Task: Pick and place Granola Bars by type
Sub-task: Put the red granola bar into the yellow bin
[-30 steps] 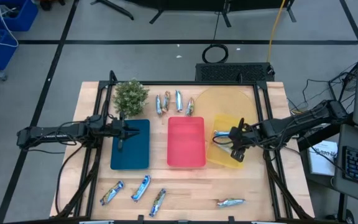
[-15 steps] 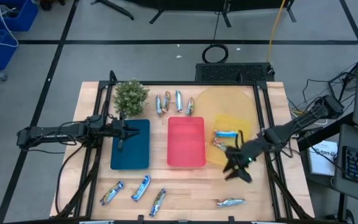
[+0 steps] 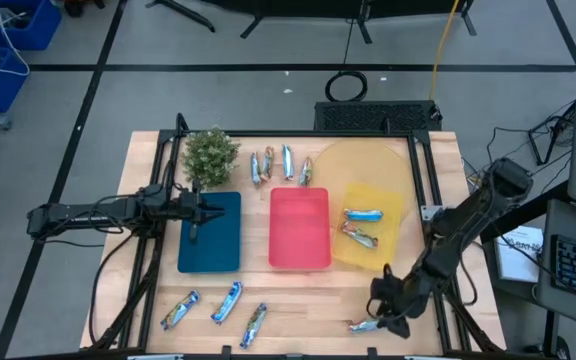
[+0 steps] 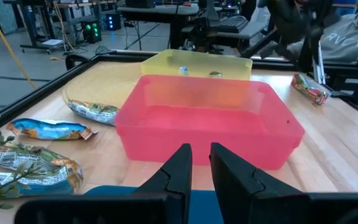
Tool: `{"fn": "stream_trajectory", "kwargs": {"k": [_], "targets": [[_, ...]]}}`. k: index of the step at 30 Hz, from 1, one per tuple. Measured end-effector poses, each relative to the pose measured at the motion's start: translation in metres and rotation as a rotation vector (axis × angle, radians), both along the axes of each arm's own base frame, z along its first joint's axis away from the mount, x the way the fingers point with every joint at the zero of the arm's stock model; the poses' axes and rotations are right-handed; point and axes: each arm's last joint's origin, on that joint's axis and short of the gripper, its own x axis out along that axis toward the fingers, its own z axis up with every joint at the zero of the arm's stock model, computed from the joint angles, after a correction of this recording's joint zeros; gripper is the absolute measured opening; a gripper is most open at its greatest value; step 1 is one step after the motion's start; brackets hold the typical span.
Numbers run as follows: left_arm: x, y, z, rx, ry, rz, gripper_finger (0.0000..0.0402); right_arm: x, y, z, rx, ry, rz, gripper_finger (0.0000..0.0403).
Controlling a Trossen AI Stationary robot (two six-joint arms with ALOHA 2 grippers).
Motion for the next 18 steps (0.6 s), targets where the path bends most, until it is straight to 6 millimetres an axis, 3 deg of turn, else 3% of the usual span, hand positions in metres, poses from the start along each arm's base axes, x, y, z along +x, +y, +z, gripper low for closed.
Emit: {"fn": "stream_trajectory", "kwargs": {"k": [5, 11, 18], "targets": [[0.000, 0.000, 0.000, -0.013, -0.002, 0.002, 0.0067, -0.005, 0.009, -0.016, 0.012, 0.134, -0.019, 0.0164], [0.000, 0.000, 0.001, -0.007, -0.011, 0.001, 0.0067, -0.013, 0.007, -0.033, -0.057, 0.301, -0.013, 0.0164], [0.000, 0.000, 0.002, -0.008, -0.018, 0.001, 0.0067, -0.013, 0.007, -0.028, -0.017, 0.321, -0.025, 0.0164]]}}
